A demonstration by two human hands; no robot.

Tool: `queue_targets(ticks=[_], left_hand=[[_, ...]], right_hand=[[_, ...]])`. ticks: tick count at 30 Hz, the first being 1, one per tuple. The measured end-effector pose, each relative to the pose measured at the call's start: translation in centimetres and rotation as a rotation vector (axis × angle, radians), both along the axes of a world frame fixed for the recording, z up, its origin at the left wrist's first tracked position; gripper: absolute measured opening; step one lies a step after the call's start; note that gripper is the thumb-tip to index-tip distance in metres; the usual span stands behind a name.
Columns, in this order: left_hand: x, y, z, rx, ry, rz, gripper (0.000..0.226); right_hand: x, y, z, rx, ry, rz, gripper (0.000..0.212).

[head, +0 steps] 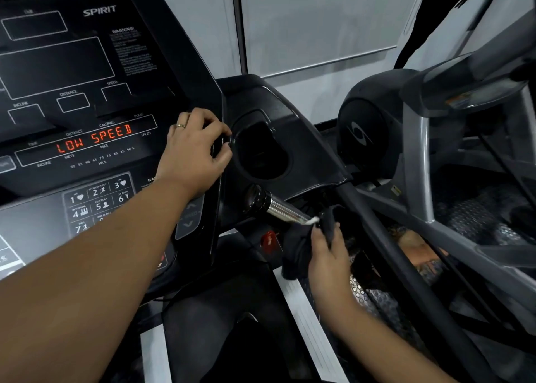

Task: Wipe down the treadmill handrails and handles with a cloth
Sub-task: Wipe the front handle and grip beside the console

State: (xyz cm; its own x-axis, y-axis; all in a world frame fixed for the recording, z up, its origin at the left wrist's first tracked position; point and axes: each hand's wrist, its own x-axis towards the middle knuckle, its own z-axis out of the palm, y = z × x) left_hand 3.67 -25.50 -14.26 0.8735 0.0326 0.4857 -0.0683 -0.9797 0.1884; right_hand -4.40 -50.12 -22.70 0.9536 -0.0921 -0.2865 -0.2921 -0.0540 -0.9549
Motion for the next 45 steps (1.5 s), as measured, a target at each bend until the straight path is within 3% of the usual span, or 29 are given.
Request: queue_targets(ticks=[4, 8, 11, 15, 18, 21, 26, 29, 32, 35, 40, 45], left_hand=[[-0.1, -0.1, 0.0, 0.0, -0.007, 0.001, 0.023], [0.0, 0.0, 0.0, 0.007, -0.002, 0.005, 0.024], [0.0, 0.0, 0.0, 0.006, -0.004, 0.003, 0.023], [0.1, 0.0, 0.0, 0.014, -0.004, 0.008, 0.024], [0.1, 0.0, 0.0, 0.015, -0.001, 0.008, 0.024], [0.0, 0.0, 0.1, 0.014, 0.005, 0.006, 0.024], [0.1, -0.1, 0.0, 0.018, 0.01, 0.013, 0.025], [0.1, 0.0, 0.1, 0.025, 0.012, 0.019, 0.025], [0.1, -0.1, 0.0, 0.029, 0.01, 0.017, 0.025], [0.1, -0.1, -0.1, 0.031, 0.003, 0.018, 0.024], [0.1, 0.0, -0.1, 0.021, 0.002, 0.012, 0.024], [0.0, 0.1, -0.1, 0.011, 0.009, 0.011, 0.023]], right_hand=[[-0.5, -1.2, -0.3, -0.076, -0.314, 0.194, 0.061], [2.7, -2.1, -0.1, -0.184, -0.348, 0.262, 0.044], [5.6, -2.4, 0.8, -0.372, -0.337, 0.397, 0.059], [9.1, -2.1, 2.6, -0.548, -0.123, 0.646, 0.055], [10.5, -0.9, 4.1, -0.429, 0.191, 0.801, 0.069], [10.8, 0.5, 5.9, -0.343, 0.331, 0.927, 0.056], [9.2, 3.5, 9.1, -0.234, 0.126, 0.861, 0.042], [7.0, 4.8, 8.6, -0.453, -0.227, 0.695, 0.054], [4.7, 3.4, 6.3, -0.544, -0.593, 0.502, 0.053], [5.0, 0.9, 3.4, -0.607, -0.58, 0.46, 0.054], [6.2, -2.0, 0.7, -0.307, -0.389, 0.511, 0.034], [8.9, -3.2, 3.2, -0.317, -0.401, 0.21, 0.032]])
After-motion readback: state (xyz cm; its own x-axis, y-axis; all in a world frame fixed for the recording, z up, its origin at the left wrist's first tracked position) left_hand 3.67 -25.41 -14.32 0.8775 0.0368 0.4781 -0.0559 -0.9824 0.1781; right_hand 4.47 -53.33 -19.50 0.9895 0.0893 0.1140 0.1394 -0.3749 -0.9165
